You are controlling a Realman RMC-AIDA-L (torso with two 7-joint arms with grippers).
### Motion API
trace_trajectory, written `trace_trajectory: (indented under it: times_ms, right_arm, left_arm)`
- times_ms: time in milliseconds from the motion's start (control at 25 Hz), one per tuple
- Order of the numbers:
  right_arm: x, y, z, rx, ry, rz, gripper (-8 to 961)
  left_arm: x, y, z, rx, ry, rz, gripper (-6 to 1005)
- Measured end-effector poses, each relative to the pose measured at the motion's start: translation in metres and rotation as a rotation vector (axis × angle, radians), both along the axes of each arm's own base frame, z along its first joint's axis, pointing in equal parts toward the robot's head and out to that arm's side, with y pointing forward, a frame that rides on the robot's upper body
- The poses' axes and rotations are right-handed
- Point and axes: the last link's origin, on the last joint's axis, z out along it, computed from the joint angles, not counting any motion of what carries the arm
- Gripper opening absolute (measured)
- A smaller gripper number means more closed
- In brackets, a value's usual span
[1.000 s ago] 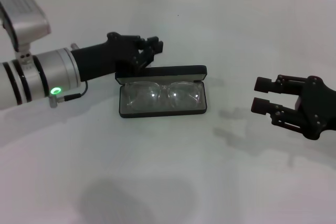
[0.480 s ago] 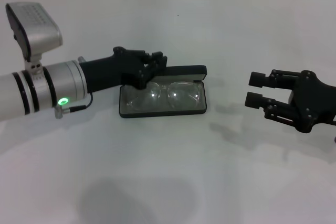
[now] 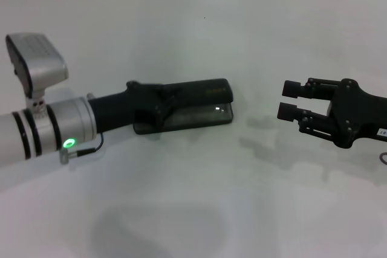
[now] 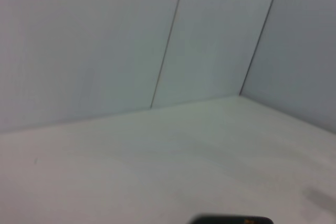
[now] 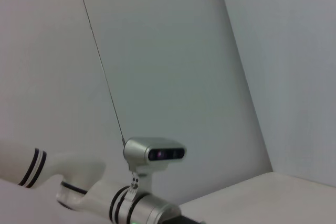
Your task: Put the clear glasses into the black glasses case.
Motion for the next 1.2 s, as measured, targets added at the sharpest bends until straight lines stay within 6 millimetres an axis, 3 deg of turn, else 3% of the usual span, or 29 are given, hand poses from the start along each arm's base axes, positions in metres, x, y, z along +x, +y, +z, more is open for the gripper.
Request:
trace_trajectory:
  times_ms: [200, 320, 520, 640, 920, 1120, 1200]
  right_arm:
    - [0.0, 0.0, 0.0, 0.0, -0.001, 0.0, 453]
    - [0.0, 0.001, 0.0, 0.0, -0.002, 0.002, 453]
    - [0.0, 0.0, 0.0, -0.001, -0.003, 0.004, 453]
    - [-0.001, 0.001, 0.001, 0.0, -0.004, 0.008, 451]
    - [-0.008, 0.002, 0.006, 0.004, -0.012, 0.06, 449]
    - [-0.018, 0.001, 0.01, 0.018, -0.073, 0.19, 452]
    - [-0.022, 0.001, 0.01, 0.027, -0.097, 0.228, 453]
  left_arm:
    - [-0.004, -0.008, 0.0, -0.012, -0.016, 0.006, 122]
    - [0.005, -0.012, 0.008, -0.023, -0.074, -0.05, 127]
    - [0.04, -0.03, 0.057, 0.046, -0.286, -0.294, 152]
    - [0.048, -0.041, 0.081, 0.119, -0.339, -0.395, 168]
    - [0.038, -0.062, 0.094, 0.117, -0.242, -0.449, 203]
    - [0.022, -0.077, 0.089, 0.043, -0.14, -0.441, 450]
    - [0.016, -0.083, 0.09, 0.033, -0.136, -0.426, 611]
